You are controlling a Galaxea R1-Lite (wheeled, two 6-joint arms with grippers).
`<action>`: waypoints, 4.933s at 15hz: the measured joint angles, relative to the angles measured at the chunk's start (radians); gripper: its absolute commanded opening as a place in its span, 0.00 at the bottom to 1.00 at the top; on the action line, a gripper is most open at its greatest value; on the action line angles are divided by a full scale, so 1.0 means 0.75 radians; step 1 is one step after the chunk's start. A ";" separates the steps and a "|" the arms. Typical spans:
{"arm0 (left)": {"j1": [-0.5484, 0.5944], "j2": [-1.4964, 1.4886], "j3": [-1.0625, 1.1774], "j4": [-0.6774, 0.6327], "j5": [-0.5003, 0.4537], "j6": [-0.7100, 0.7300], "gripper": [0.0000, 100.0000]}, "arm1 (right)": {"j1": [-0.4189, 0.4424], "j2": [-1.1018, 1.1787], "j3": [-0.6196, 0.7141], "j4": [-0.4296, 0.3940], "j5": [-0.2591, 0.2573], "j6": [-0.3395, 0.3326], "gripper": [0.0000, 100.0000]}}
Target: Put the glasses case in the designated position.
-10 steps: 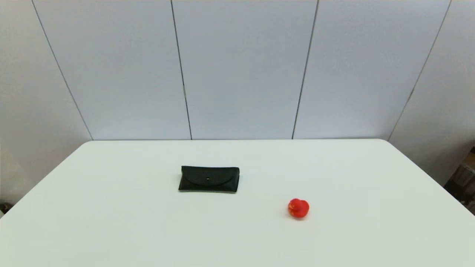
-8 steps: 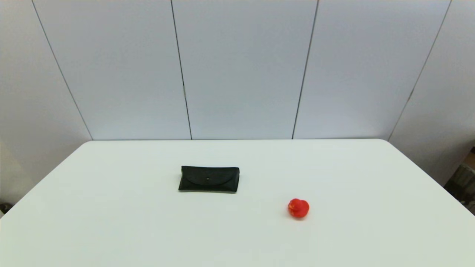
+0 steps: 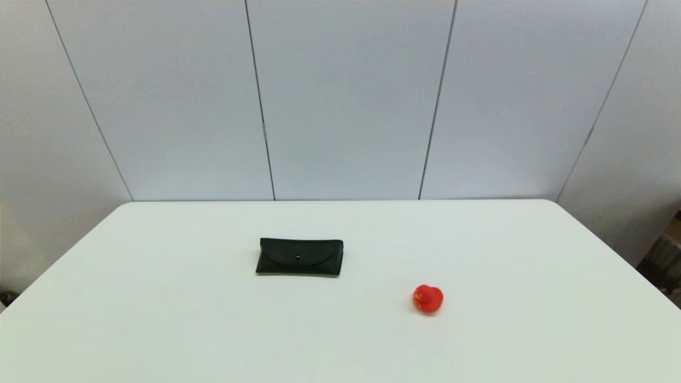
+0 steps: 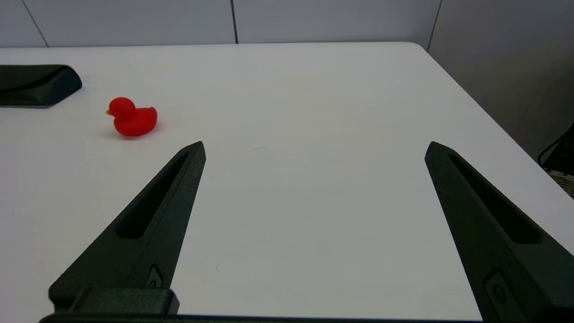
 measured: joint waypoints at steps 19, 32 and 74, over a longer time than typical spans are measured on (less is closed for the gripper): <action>0.000 0.000 0.000 0.000 0.000 0.001 1.00 | 0.000 0.000 0.000 0.000 0.000 0.002 1.00; -0.003 0.264 -0.302 0.001 -0.051 0.052 1.00 | 0.000 0.000 0.000 0.000 0.000 0.001 1.00; -0.471 2.511 -1.076 -0.775 -0.562 0.426 1.00 | 0.000 0.000 0.000 0.000 0.000 0.001 1.00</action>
